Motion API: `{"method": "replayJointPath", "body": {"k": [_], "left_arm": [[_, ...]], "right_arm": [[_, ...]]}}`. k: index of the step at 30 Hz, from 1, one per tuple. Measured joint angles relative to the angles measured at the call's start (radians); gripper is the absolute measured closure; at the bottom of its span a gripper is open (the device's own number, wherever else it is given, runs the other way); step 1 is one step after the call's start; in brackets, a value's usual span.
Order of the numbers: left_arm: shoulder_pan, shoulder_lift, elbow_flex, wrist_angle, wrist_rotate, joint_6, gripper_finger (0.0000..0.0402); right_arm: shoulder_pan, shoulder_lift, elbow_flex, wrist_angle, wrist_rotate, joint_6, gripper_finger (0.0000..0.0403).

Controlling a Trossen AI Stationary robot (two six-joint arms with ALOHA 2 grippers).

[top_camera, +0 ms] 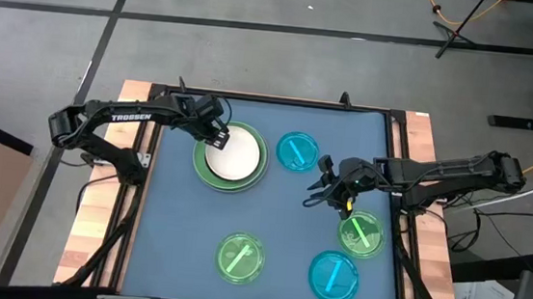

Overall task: Stack plastic plates
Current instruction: Stack the white plate on top of the black plate, then stack the top blue plate on the white plate

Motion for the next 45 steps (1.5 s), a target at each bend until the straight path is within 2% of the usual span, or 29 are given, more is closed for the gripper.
{"method": "replayJointPath", "body": {"k": [12, 20, 32, 40, 45], "left_arm": [[0.000, 0.000, 0.000, -0.036, -0.012, -0.001, 0.0304], [0.000, 0.000, 0.000, -0.044, -0.082, -0.001, 0.0305], [-0.018, 0.000, 0.000, -0.030, -0.083, -0.002, 0.0305], [-0.092, 0.000, 0.000, 0.054, -0.082, -0.001, 0.0305], [-0.147, 0.000, 0.000, 0.142, -0.082, -0.001, 0.0305]], "right_arm": [[0.000, 0.000, 0.000, 0.000, 0.000, 0.000, 0.0313], [0.000, 0.000, 0.000, 0.000, 0.000, 0.000, 0.0313], [0.000, 0.000, 0.000, 0.000, 0.001, 0.000, 0.0313], [0.000, 0.000, 0.000, 0.000, 0.120, -0.001, 0.0313], [-0.001, 0.013, 0.000, -0.003, 0.140, -0.001, 0.0313]]}}
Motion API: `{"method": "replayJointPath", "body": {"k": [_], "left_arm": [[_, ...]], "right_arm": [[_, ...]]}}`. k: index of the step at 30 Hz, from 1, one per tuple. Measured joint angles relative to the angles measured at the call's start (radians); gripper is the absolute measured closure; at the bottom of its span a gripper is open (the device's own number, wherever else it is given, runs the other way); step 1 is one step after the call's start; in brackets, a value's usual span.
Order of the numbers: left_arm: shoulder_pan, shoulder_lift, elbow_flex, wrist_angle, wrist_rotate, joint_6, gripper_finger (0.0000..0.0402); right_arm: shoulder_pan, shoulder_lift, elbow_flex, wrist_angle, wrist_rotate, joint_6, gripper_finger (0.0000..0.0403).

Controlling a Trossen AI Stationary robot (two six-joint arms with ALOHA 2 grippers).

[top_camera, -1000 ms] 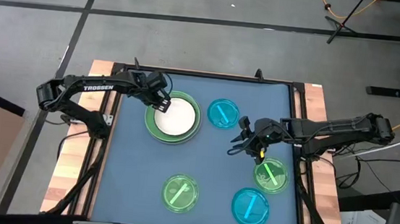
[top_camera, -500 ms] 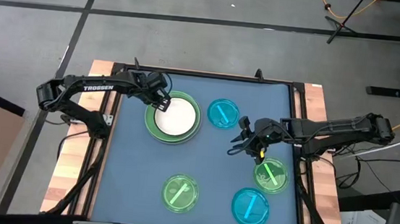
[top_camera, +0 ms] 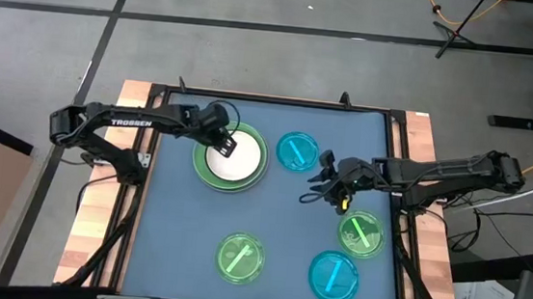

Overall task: Stack plastic plates
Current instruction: Stack the top blue plate on the white plate

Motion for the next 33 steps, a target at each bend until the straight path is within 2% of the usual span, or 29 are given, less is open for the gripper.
{"method": "replayJointPath", "body": {"k": [5, 10, 17, 22, 30, 33], "left_arm": [[-0.061, 0.000, 0.000, 0.117, 0.000, 0.000, 0.0305], [-0.127, 0.000, 0.000, 0.222, 0.000, 0.000, 0.0305], [-0.203, 0.000, 0.000, 0.275, -0.005, 0.000, 0.0305], [-0.250, 0.000, 0.000, 0.275, -0.037, 0.000, 0.0305], [-0.300, 0.000, 0.000, 0.275, -0.087, 0.001, 0.0305], [-0.310, 0.000, 0.000, 0.275, -0.100, 0.000, 0.0305]], "right_arm": [[-0.030, 0.037, 0.000, 0.005, 0.006, 0.019, 0.0313], [-0.119, 0.068, 0.000, 0.006, 0.004, 0.094, 0.0313], [-0.247, 0.131, 0.000, 0.006, -0.139, 0.132, 0.0313], [-0.298, 0.199, 0.000, 0.006, -0.185, 0.132, 0.0313], [-0.301, 0.317, 0.000, 0.012, -0.172, 0.132, 0.0313], [-0.301, 0.351, 0.000, 0.034, -0.120, 0.132, 0.0313]]}}
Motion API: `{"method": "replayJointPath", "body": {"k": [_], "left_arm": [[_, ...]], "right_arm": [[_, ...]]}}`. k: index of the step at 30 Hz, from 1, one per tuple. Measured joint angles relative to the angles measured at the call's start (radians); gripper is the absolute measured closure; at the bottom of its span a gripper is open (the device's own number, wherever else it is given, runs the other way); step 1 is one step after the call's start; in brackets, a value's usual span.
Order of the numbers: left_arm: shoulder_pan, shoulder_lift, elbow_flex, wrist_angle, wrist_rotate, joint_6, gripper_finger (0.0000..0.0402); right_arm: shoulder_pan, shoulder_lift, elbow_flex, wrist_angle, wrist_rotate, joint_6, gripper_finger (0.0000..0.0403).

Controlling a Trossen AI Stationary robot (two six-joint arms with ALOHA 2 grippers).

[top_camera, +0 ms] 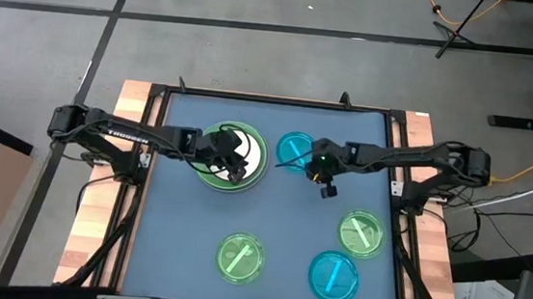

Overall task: Stack plastic plates
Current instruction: Stack the top blue plate on the white plate

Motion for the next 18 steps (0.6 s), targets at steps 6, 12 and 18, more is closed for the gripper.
{"method": "replayJointPath", "body": {"k": [6, 12, 18], "left_arm": [[-0.007, 0.000, 0.000, 0.000, -0.005, 0.000, 0.0305], [-0.007, 0.000, 0.000, 0.000, -0.006, 0.000, 0.0305], [-0.007, 0.000, 0.000, 0.000, -0.007, 0.000, 0.0305]], "right_arm": [[0.000, 0.046, 0.000, 0.007, 0.030, -0.004, 0.0313], [0.000, 0.058, 0.000, 0.012, 0.075, -0.004, 0.0313], [0.000, 0.058, 0.000, 0.053, 0.085, -0.004, 0.0313]]}}
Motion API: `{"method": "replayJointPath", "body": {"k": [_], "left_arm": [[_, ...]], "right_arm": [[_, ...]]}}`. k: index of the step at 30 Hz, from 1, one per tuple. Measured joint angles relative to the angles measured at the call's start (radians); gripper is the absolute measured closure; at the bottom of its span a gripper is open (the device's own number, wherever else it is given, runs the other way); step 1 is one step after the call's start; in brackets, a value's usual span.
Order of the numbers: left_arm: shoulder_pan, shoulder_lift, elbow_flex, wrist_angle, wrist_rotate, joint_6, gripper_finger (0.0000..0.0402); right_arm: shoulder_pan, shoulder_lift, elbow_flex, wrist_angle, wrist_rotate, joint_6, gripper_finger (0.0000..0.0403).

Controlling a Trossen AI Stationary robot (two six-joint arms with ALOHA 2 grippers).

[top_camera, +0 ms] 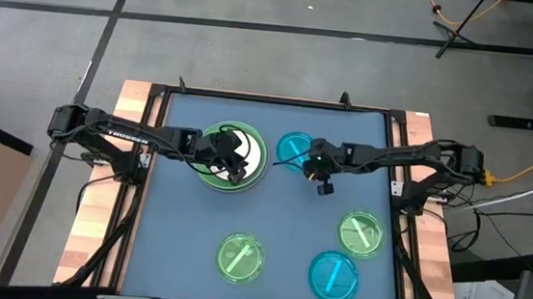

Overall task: Stack plastic plates
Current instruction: Stack the top blue plate on the white plate

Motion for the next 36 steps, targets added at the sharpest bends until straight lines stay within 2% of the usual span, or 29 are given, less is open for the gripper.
{"method": "replayJointPath", "body": {"k": [11, 36], "left_arm": [[0.000, 0.000, 0.000, 0.000, 0.000, 0.000, 0.0305], [0.000, 0.000, 0.000, 0.000, 0.000, 0.000, 0.0305]], "right_arm": [[0.000, 0.018, 0.000, 0.005, 0.002, -0.003, 0.0313], [0.000, 0.069, 0.000, 0.051, 0.104, -0.008, 0.0313]]}}
